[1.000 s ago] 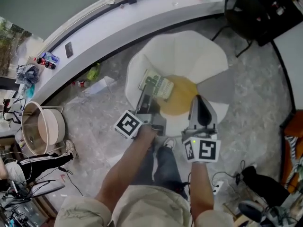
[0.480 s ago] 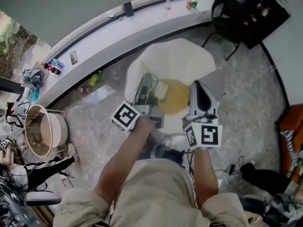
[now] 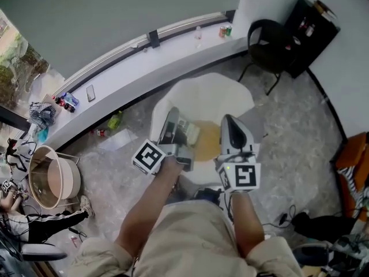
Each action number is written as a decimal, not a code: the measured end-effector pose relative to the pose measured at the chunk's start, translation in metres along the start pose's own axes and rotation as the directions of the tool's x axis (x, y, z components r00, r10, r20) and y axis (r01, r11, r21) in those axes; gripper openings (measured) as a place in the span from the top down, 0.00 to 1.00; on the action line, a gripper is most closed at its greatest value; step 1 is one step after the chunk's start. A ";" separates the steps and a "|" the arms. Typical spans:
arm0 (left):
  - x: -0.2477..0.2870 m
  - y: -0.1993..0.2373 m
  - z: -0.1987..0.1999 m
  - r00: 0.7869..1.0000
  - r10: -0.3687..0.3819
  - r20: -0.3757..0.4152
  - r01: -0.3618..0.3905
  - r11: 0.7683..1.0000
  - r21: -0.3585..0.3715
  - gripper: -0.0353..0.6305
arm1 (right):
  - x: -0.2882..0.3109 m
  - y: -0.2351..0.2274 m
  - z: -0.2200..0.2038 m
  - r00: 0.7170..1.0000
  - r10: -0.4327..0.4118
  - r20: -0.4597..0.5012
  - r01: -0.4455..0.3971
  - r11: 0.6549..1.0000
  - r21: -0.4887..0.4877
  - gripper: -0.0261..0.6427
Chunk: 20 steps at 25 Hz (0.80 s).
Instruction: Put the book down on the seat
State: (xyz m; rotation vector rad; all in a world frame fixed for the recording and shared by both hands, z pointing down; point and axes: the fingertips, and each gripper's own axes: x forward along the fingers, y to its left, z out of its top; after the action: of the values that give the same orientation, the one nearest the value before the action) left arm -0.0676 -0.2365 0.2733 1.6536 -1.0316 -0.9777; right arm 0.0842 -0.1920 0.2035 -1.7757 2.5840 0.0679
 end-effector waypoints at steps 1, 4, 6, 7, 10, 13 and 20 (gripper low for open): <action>-0.001 0.000 0.002 1.000 0.006 -0.001 -0.006 1.000 0.009 0.62 | 0.000 0.001 0.002 1.000 0.002 0.002 -0.002 1.000 -0.004 0.96; 0.000 -0.005 0.009 1.000 -0.004 0.003 0.003 1.000 0.023 0.62 | 0.005 0.004 0.012 1.000 0.012 0.019 -0.012 1.000 -0.016 0.96; 0.003 -0.012 0.011 0.999 -0.034 0.007 0.034 0.999 0.023 0.63 | 0.008 0.005 0.014 1.000 0.019 0.021 -0.018 1.000 -0.020 0.96; 0.004 -0.014 0.011 0.999 -0.041 0.009 0.041 0.999 0.025 0.63 | 0.008 0.006 0.014 1.000 0.022 0.021 -0.021 1.000 -0.020 0.96; 0.001 -0.014 0.014 0.999 -0.036 0.017 0.036 0.999 0.026 0.70 | 0.008 0.012 0.013 0.999 0.031 0.018 -0.030 0.999 -0.020 0.96; -0.002 -0.011 0.018 0.999 -0.029 0.028 0.028 0.999 0.024 0.76 | 0.012 0.015 0.011 0.999 0.036 0.017 -0.036 0.999 -0.018 0.96; -0.006 -0.011 0.018 1.000 -0.015 0.015 0.014 0.996 0.089 0.94 | 0.015 0.018 0.006 0.999 0.042 0.008 -0.042 0.999 -0.018 0.96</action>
State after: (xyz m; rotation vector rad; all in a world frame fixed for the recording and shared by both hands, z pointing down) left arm -0.0840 -0.2337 0.2591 1.7308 -1.0886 -0.9673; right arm 0.0617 -0.1994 0.1976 -1.7231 2.6235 0.0992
